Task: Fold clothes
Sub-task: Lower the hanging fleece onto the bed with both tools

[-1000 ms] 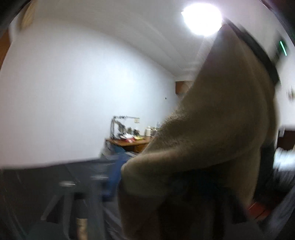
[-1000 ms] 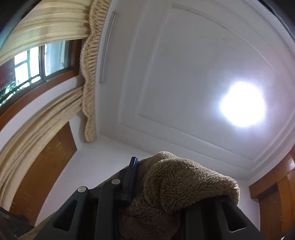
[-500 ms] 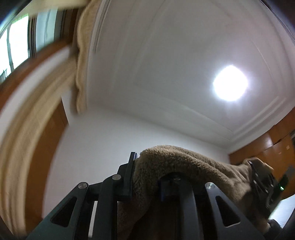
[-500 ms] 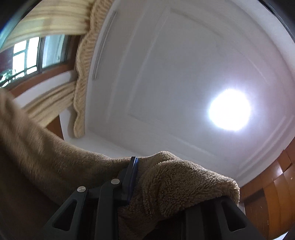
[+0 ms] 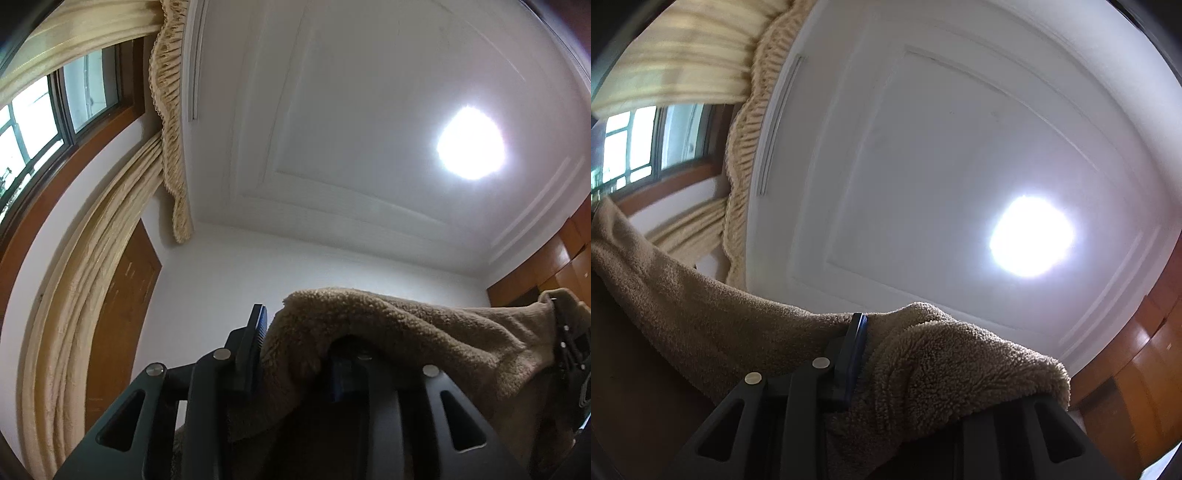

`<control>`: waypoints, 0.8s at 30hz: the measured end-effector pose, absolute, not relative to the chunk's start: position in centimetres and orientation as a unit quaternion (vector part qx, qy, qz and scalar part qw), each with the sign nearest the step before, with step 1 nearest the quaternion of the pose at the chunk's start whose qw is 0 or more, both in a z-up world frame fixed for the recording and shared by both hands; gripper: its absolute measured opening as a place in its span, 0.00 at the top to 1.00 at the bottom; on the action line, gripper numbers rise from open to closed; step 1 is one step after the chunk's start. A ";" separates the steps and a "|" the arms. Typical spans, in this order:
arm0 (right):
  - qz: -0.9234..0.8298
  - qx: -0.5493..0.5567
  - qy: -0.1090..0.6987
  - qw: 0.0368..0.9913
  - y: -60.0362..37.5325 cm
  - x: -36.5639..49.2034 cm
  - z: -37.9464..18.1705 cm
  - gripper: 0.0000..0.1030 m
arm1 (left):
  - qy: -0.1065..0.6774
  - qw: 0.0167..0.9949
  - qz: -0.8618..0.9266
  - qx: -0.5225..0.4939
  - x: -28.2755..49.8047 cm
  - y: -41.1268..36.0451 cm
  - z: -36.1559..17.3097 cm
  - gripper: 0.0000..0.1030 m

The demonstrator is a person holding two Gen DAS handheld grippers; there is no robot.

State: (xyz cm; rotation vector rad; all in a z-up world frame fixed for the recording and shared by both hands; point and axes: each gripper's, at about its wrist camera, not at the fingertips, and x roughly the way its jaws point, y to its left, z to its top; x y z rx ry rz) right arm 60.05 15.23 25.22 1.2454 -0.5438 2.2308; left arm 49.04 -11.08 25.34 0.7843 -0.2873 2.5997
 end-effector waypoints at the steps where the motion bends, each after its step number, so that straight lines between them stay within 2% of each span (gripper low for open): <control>1: 0.819 0.461 -0.208 0.271 15.0 59.7 24.7 0.74 | -0.101 0.200 0.934 0.279 48.8 -10.8 24.9 0.66; 5: 0.826 0.449 -0.207 0.272 15.1 58.1 24.0 0.74 | -0.090 0.181 0.943 0.263 47.2 -9.7 23.6 0.61; 7: 0.841 0.429 -0.198 0.264 15.7 56.8 23.6 0.74 | -0.085 0.175 0.951 0.242 44.7 -10.3 24.8 0.58; 11: 0.872 0.379 -0.184 0.250 17.0 53.2 23.1 0.74 | -0.077 0.171 0.965 0.181 39.7 -8.6 24.3 0.58; 16: 0.905 0.305 -0.177 0.237 19.3 46.5 22.4 0.74 | -0.066 0.141 0.982 0.106 31.6 -6.0 23.1 0.58; 24: 0.964 0.123 -0.137 0.192 24.5 32.3 19.7 0.74 | -0.070 0.114 0.990 -0.037 17.3 -3.9 18.5 0.58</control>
